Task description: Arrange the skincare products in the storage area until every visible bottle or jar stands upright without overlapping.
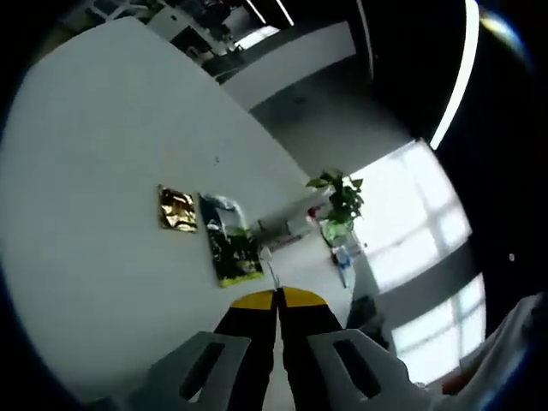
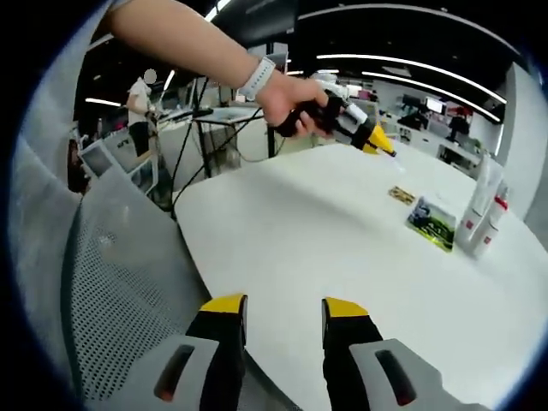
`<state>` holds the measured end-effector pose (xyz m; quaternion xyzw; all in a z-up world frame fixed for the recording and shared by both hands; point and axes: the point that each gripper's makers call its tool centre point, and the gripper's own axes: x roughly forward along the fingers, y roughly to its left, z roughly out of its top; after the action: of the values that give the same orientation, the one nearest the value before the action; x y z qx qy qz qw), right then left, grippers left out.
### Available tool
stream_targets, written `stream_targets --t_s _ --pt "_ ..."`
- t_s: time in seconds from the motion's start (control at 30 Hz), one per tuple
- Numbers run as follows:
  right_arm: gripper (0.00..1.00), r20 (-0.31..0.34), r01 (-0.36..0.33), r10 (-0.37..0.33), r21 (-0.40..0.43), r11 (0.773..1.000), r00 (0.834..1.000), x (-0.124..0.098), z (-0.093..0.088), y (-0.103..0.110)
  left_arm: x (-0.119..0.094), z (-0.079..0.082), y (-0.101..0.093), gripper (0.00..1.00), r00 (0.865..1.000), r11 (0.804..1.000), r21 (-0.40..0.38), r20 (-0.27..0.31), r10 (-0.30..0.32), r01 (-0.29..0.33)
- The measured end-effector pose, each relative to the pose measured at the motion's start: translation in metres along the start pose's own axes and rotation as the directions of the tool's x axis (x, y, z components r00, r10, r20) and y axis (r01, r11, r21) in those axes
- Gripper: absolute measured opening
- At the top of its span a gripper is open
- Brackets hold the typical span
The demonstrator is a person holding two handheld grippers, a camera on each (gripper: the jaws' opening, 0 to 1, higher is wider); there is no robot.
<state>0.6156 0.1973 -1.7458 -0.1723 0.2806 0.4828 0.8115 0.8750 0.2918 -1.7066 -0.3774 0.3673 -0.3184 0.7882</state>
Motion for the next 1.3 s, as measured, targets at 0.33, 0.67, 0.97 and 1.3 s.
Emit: stream_targets --t_s 0.33,0.67,0.97,1.3 --pt "0.29 -0.007 0.002 -0.002 0.009 1.000 1.000 0.001 -0.001 -0.001 0.027 -0.006 0.024 0.00 0.991 0.998 0.047 -0.129 0.047 -0.041" --pt "0.28 -0.023 0.002 -0.001 0.013 1.000 1.000 0.002 -0.004 -0.001 0.050 -0.020 0.059 0.00 0.976 0.995 0.012 -0.191 0.101 -0.101" --pt "0.28 -0.041 -0.002 0.003 0.019 1.000 0.999 0.004 -0.008 -0.001 0.057 -0.022 0.077 0.00 0.965 0.988 0.005 -0.215 0.149 -0.151" --pt "0.28 -0.047 0.000 0.001 0.021 1.000 0.999 0.004 -0.009 -0.002 0.061 -0.020 0.084 0.02 0.951 0.981 -0.007 -0.245 0.188 -0.196"
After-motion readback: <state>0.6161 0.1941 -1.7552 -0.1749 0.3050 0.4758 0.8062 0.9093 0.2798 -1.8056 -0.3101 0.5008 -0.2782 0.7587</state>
